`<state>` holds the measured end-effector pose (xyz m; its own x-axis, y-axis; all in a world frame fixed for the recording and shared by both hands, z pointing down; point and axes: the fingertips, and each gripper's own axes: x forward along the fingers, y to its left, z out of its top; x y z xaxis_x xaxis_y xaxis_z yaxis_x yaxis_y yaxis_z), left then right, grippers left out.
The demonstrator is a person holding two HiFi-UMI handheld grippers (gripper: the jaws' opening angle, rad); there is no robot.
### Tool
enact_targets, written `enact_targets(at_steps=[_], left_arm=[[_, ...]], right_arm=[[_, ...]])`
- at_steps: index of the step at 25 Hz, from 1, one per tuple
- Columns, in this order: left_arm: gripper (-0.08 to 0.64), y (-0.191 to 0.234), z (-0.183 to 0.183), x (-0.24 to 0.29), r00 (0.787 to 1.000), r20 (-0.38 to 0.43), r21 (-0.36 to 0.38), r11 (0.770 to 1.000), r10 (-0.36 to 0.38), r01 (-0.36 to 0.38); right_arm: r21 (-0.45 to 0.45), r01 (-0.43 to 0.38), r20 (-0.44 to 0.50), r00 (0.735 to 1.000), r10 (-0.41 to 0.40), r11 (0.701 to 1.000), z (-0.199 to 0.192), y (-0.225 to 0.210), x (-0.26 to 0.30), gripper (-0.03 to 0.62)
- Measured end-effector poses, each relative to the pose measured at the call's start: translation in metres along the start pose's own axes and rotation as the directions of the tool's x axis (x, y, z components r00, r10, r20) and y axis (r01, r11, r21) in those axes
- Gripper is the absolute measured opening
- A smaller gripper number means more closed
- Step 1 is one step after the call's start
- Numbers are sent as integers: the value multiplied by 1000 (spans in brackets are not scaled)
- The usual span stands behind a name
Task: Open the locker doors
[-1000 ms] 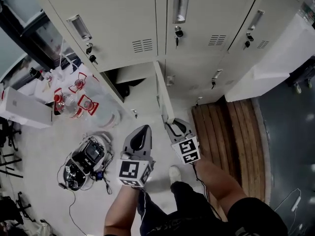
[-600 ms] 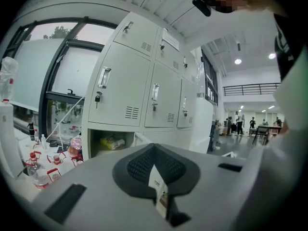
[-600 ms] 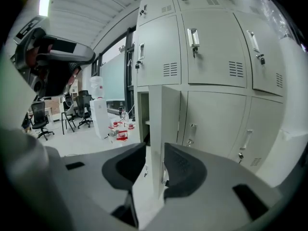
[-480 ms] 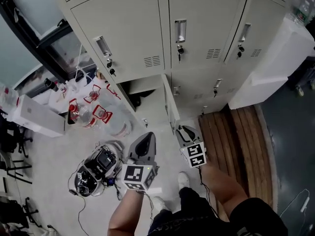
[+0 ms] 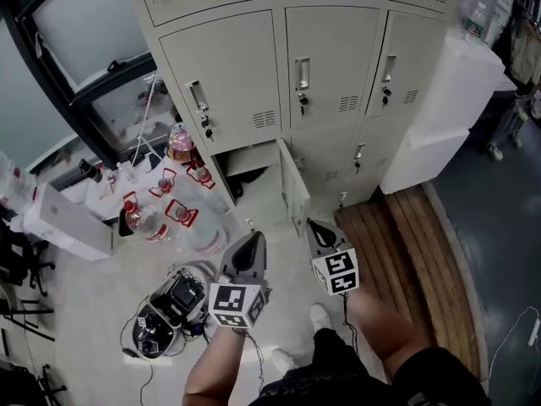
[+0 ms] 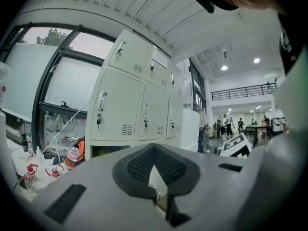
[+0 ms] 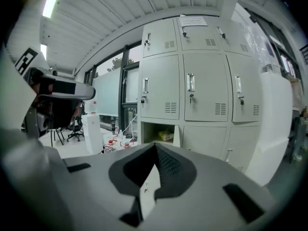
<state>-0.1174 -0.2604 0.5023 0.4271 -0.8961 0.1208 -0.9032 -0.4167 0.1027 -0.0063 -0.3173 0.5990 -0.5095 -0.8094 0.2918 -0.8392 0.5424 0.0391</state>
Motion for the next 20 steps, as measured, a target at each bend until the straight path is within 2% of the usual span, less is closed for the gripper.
enact_targets(at_steps=[9,20], left_arm=[[-2,-6,15,-62,1000,14,-4,1000,-12,12],[-2,-5,22,-140,1000,16,-24,1000,-8,8]], right_arm=[[-6,11,64,998,-10,1000,61,51,-63,1],[14,21,119,993,-22,1000,99,112,-117,1]])
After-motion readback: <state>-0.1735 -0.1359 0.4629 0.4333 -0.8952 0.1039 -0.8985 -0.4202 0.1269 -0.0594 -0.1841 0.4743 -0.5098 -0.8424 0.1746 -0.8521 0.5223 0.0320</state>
